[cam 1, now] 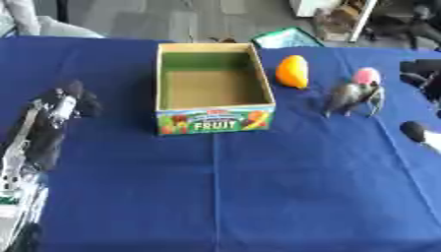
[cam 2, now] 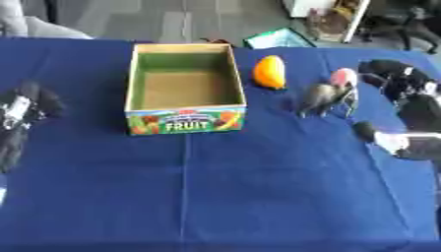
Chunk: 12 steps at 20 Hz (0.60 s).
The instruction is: Pick up objects on the table and place them in the box.
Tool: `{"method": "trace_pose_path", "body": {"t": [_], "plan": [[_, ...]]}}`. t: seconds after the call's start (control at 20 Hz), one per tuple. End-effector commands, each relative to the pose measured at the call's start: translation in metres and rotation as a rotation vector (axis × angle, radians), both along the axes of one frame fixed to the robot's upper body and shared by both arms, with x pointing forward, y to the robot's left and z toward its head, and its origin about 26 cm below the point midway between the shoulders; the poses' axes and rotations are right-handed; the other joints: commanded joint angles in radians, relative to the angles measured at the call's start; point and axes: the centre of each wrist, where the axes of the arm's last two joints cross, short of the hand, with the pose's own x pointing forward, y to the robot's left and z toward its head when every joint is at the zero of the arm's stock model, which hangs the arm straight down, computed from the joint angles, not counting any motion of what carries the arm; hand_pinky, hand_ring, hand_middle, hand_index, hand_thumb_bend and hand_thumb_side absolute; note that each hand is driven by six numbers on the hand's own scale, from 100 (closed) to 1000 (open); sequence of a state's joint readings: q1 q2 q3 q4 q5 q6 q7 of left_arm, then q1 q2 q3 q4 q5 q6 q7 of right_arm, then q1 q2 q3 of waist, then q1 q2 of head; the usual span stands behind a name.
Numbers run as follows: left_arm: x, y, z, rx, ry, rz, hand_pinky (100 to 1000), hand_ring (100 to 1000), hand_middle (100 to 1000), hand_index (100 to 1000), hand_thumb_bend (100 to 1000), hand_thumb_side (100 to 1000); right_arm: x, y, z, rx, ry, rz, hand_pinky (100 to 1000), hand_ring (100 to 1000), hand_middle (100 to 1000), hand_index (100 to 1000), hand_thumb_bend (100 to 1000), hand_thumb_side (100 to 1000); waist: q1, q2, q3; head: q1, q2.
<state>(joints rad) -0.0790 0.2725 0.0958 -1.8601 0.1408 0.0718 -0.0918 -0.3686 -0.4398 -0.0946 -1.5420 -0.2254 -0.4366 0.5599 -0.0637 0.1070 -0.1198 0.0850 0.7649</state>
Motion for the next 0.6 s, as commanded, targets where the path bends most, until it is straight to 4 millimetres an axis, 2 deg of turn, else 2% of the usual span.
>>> {"method": "trace_pose_path", "body": {"t": [0.05,0.35,0.6], "plan": [[-0.001,0.002,0.010,0.020,-0.029,-0.007,644,622,565,586,254,602,0.011,-0.020,0.017,-0.090,-0.064,-0.018,944,962,808,893,476,148,0.001,-0.015,0.001,0.001,0.005],[-0.001,0.003,0.009,0.024,-0.023,-0.009,644,623,565,586,253,602,0.040,-0.041,0.025,-0.236,-0.168,-0.028,931,955,818,902,464,149,-0.003,-0.022,0.002,0.002,0.005],[-0.001,0.003,0.009,0.026,-0.023,-0.012,644,623,565,586,252,601,0.061,-0.049,0.031,-0.346,-0.266,-0.021,920,949,828,910,456,151,-0.003,-0.024,0.003,0.002,0.005]]}}
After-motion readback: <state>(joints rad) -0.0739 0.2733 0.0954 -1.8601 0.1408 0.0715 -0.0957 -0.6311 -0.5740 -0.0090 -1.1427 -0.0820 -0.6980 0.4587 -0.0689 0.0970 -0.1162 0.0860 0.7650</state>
